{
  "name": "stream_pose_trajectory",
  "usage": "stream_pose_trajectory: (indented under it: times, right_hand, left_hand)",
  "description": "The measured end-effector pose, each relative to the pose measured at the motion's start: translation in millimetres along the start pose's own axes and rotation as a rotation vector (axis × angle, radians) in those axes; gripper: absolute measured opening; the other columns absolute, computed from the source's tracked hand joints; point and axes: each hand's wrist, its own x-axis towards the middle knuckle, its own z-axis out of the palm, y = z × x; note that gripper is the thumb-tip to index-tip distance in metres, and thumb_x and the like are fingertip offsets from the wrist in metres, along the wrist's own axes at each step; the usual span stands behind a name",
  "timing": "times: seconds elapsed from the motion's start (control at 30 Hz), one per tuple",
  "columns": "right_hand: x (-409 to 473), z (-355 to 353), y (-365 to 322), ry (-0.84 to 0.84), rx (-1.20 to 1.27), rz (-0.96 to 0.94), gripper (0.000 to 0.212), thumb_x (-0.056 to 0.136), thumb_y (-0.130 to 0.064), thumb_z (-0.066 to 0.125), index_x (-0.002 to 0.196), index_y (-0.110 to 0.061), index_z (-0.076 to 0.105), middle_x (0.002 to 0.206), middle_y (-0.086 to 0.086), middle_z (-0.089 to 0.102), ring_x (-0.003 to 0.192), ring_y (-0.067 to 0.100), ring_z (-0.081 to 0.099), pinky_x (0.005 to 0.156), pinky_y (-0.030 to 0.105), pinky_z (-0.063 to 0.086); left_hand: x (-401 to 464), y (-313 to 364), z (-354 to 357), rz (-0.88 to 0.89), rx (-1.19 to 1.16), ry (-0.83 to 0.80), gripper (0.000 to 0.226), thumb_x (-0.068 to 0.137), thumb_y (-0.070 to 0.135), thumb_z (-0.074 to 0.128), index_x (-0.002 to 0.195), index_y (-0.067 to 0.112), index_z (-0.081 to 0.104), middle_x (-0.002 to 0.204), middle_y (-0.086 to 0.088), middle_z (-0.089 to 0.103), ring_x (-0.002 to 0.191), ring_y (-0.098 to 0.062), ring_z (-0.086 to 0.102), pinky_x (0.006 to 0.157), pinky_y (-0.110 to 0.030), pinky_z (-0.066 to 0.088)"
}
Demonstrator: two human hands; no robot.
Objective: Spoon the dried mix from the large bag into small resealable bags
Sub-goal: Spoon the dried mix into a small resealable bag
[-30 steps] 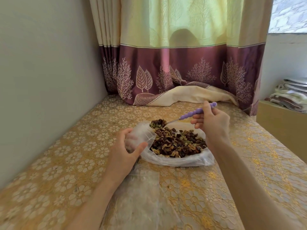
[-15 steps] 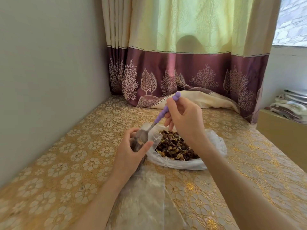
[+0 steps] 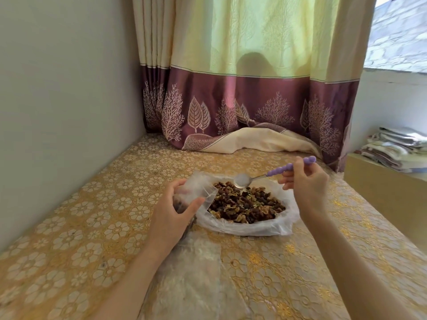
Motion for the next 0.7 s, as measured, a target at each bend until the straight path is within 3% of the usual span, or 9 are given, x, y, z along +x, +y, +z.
stream_pose_trajectory:
  times: [0.1, 0.2, 0.43, 0.6, 0.7]
  right_hand:
    - [-2, -13, 18, 0.052, -0.052, 0.022, 0.029, 0.1, -0.019, 0.045, 0.075, -0.009, 0.057, 0.061, 0.001, 0.066, 0.046, 0.007, 0.06, 0.045, 0.019, 0.049]
    - [-3, -20, 28, 0.082, -0.071, 0.02, 0.026, 0.1, -0.017, 0.045, 0.082, -0.003, 0.057, 0.068, 0.003, 0.07, 0.047, 0.008, 0.061, 0.044, 0.019, 0.049]
    - [-21, -20, 39, -0.031, -0.134, -0.039, 0.033, 0.1, -0.016, 0.045, 0.07, -0.016, 0.059, 0.07, 0.001, 0.073, 0.06, 0.025, 0.064, 0.058, 0.039, 0.051]
    - [-21, -22, 38, -0.051, -0.058, 0.038, 0.037, 0.101, -0.017, 0.044, 0.068, -0.01, 0.059, 0.064, 0.002, 0.073, 0.05, 0.02, 0.061, 0.045, 0.022, 0.044]
    - [-20, -23, 43, -0.019, -0.023, 0.136, 0.035, 0.1, -0.018, 0.046, 0.07, -0.005, 0.059, 0.057, 0.0, 0.07, 0.046, 0.013, 0.061, 0.041, 0.02, 0.045]
  left_hand:
    - [0, 0, 0, 0.006, 0.012, -0.006, 0.053, 0.067, 0.062, 0.06, 0.113, 0.042, 0.042, 0.106, 0.025, 0.052, 0.092, 0.017, 0.05, 0.069, -0.001, 0.039]
    - [0, 1, 1, 0.005, 0.004, -0.013, 0.045, 0.069, 0.059, 0.062, 0.107, 0.046, 0.043, 0.103, 0.021, 0.057, 0.089, 0.013, 0.054, 0.069, 0.0, 0.039]
    - [0, -4, 1, -0.006, 0.024, -0.011, 0.055, 0.069, 0.06, 0.062, 0.117, 0.039, 0.045, 0.108, 0.021, 0.055, 0.093, 0.011, 0.053, 0.071, -0.012, 0.041]
    - [-1, -2, 2, -0.004, 0.039, -0.011, 0.052, 0.07, 0.059, 0.063, 0.115, 0.041, 0.044, 0.106, 0.024, 0.054, 0.09, 0.014, 0.053, 0.069, -0.013, 0.04]
    - [0, -2, 2, -0.012, 0.035, -0.012, 0.054, 0.071, 0.06, 0.067, 0.115, 0.039, 0.044, 0.107, 0.021, 0.056, 0.089, 0.01, 0.055, 0.07, -0.015, 0.042]
